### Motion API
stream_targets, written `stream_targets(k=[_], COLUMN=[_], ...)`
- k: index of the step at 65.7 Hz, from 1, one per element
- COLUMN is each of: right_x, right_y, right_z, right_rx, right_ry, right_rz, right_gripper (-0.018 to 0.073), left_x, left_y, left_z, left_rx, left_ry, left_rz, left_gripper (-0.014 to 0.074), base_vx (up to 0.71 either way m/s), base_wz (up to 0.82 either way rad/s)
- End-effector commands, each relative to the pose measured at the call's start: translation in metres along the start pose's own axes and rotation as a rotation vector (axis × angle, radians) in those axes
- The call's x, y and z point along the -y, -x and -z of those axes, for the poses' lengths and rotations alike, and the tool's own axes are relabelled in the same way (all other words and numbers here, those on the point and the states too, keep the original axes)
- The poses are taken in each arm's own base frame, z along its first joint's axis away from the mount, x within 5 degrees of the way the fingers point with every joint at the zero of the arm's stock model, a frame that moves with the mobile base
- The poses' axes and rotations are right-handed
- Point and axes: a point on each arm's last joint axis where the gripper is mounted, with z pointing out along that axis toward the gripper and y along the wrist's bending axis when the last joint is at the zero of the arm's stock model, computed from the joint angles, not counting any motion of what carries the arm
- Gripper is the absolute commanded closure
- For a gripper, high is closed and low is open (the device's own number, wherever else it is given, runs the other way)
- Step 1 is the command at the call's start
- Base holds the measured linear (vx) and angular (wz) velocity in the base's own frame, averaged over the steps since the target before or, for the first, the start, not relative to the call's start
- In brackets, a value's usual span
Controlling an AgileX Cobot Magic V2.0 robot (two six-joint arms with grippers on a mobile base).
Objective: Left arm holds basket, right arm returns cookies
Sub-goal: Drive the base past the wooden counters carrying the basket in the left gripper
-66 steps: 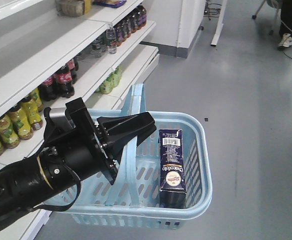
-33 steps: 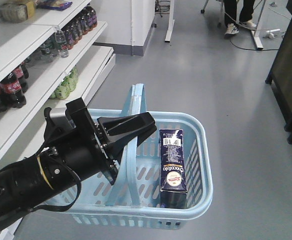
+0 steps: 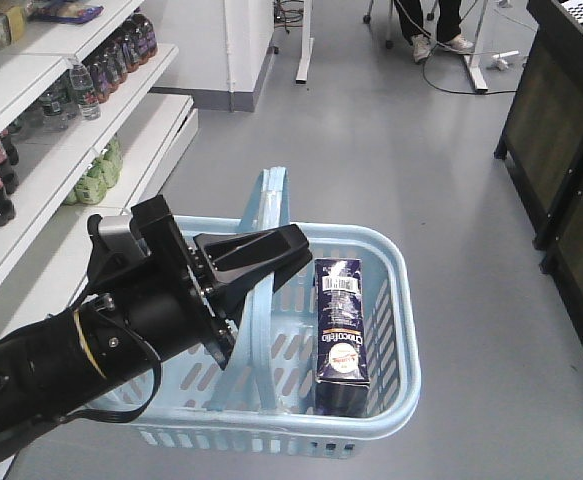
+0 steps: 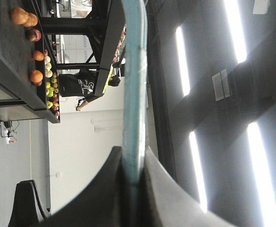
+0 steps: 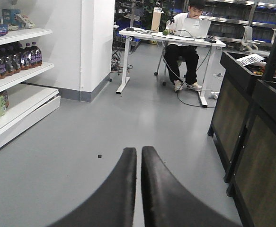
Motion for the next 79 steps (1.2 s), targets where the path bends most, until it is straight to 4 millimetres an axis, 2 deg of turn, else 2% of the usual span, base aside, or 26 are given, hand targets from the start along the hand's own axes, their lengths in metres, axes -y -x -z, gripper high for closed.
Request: stream_targets(k=[1, 79], right_x=[0.0000, 0.0000], right_y=[0.0016, 0.0016], right_z=[0.0000, 0.0000], right_rx=[0.069, 0.069], right_ry=[-0.006, -0.006], right_rz=[0.011, 0.011], right_gripper=[0.0562, 0.0562], left_x=[0.0298, 0.0298], left_y=[-0.0061, -0.0061], left_z=[-0.0005, -0.0005], left_rx=[-0.036, -0.036], left_ry=[-0.180, -0.180], left_rz=[-0.010, -0.010], left_gripper=[0.0599, 0.0599], base_vx=[0.00, 0.09], base_wz=[-0.13, -0.09])
